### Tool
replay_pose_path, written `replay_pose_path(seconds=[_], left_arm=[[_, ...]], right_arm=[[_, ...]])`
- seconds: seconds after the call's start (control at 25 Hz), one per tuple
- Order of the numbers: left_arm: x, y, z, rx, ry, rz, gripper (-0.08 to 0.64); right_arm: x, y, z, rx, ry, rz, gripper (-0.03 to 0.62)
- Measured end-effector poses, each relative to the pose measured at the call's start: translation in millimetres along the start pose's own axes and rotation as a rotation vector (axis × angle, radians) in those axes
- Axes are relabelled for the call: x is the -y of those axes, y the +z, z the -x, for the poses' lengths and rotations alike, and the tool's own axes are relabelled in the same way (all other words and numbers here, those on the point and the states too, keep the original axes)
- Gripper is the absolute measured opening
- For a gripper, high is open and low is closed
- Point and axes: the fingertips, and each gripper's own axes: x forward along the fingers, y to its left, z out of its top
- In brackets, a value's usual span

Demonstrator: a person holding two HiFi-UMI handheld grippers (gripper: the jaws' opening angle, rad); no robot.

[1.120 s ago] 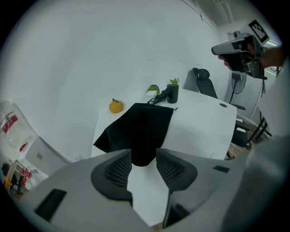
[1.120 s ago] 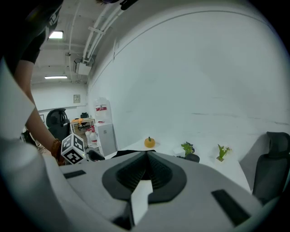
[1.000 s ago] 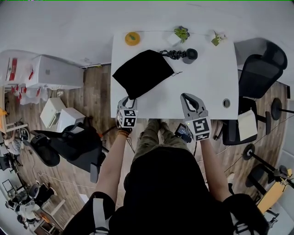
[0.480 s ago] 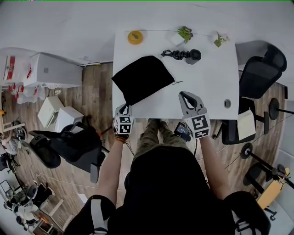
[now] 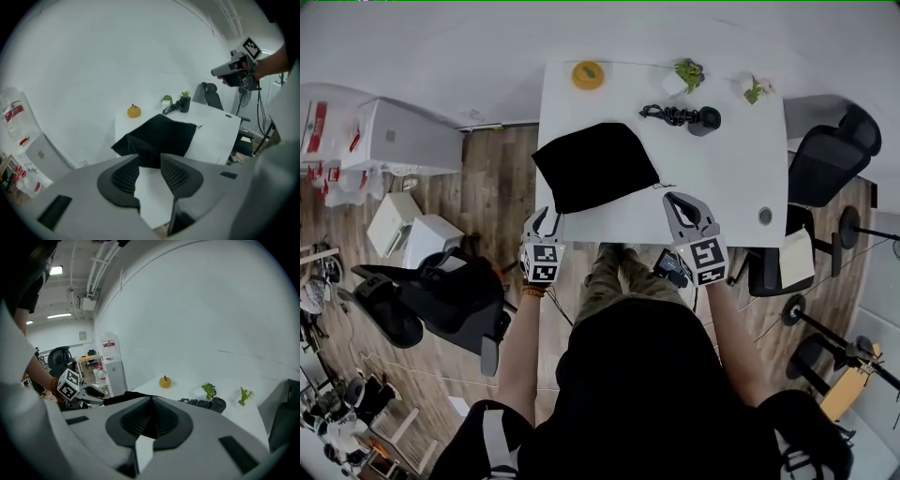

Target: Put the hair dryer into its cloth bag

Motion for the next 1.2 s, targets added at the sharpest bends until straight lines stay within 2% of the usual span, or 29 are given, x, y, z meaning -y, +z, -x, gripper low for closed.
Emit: replay_pose_path(seconds=[0.28,0.48,0.6,0.84,1.2], left_arm=[[4,115,23,0.277,-0.047,-0.120,0.147],[16,163,17,0.337,-0.092,-0.204,0.144],[26,178,-6,0.301,-0.121,-0.226,0.144],[67,193,-65,0.169,-0.210,-0.287,0.146],[135,170,-179,-0.107,-0.315,-0.338,0.144]], right_arm=[[-2,6,-5,-0.005,-0.049,-0.009,0.031],[-2,-5,-11,-0.028,-0.049,-0.038,0.031],[7,-11,-16,-0.039,-0.039,-0.052,0.031],[47,-13,-21,-0.021,-0.022,-0.086,0.032],[119,-25,-20,0.005,0.010,-0.142,0.031]])
